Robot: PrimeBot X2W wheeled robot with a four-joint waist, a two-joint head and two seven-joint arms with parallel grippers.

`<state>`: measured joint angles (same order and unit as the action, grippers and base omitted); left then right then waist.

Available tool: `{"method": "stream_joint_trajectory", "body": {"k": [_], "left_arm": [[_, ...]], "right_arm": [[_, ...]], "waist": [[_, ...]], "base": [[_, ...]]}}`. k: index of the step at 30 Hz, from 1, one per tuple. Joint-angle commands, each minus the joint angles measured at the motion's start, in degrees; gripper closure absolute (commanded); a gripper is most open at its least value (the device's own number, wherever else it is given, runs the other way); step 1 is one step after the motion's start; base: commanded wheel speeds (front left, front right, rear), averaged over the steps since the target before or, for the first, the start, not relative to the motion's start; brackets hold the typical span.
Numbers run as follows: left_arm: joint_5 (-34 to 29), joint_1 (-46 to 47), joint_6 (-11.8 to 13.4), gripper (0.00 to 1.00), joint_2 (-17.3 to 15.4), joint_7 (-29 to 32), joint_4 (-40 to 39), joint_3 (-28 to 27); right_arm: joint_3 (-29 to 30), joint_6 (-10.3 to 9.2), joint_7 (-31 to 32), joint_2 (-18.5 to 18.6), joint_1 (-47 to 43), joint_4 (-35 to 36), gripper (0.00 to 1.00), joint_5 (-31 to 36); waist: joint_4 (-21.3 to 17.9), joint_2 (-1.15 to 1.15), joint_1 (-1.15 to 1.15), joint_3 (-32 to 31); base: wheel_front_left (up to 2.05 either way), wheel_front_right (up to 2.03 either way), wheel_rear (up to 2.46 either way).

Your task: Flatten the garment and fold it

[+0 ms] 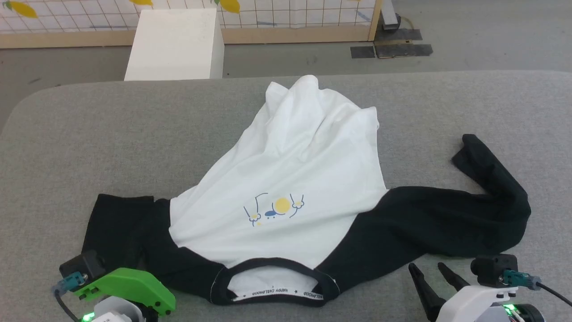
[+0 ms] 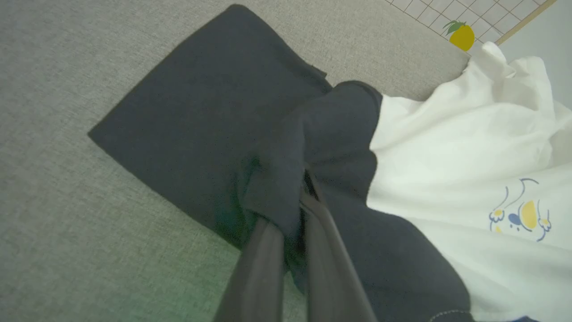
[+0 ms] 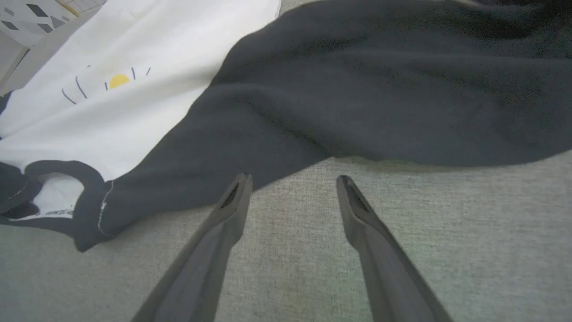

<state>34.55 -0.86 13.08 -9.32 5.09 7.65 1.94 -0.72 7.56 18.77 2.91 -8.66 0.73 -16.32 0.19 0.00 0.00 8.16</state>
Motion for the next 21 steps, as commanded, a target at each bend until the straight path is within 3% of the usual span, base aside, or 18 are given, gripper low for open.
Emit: {"method": "stream_joint_trajectory", "body": {"k": [1,14,15,16,17,21], "left_arm": [[0.52,-0.22,-0.36,1.00,-0.06,-0.44,0.40,-0.03],[0.23,2.08,-1.11,1.00,0.13,-1.11,0.84,1.47],[0.32,2.30,-1.27,1.00,0.20,-1.10,1.01,1.69],[0.36,2.35,-1.34,1.00,0.23,-1.06,1.13,1.81],[0.42,2.41,-1.42,1.00,0.27,-1.06,1.28,1.90],[0.82,2.14,-1.82,1.00,0.47,-1.61,1.67,1.95]], "right_arm": [[0.07,-0.08,0.33,-0.03,0.19,-0.72,0.00,-1.14],[0.06,-0.08,2.39,-0.03,9.77,-11.94,0.00,-5.15],[-0.01,-0.08,2.44,-0.03,10.60,-12.93,0.51,-4.90],[-0.12,-0.08,2.31,-0.03,10.90,-13.21,0.78,-4.81],[-0.22,-0.08,1.94,-0.03,11.20,-13.42,1.00,-4.66],[0.10,-0.08,0.73,-0.03,10.23,-11.92,1.00,-4.76]], "waist": [[0.08,0.00,0.00,0.29],[1.42,0.00,0.00,3.22],[1.61,0.00,0.00,3.35],[1.67,0.00,0.00,3.35],[1.72,0.00,0.00,3.28],[1.78,0.00,0.00,2.04]], "base": [[0.00,0.00,0.00],[0.00,0.00,0.00],[0.00,0.00,0.00],[0.00,0.00,0.00],[0.00,0.00,0.00],[0.00,0.00,0.00]]}}
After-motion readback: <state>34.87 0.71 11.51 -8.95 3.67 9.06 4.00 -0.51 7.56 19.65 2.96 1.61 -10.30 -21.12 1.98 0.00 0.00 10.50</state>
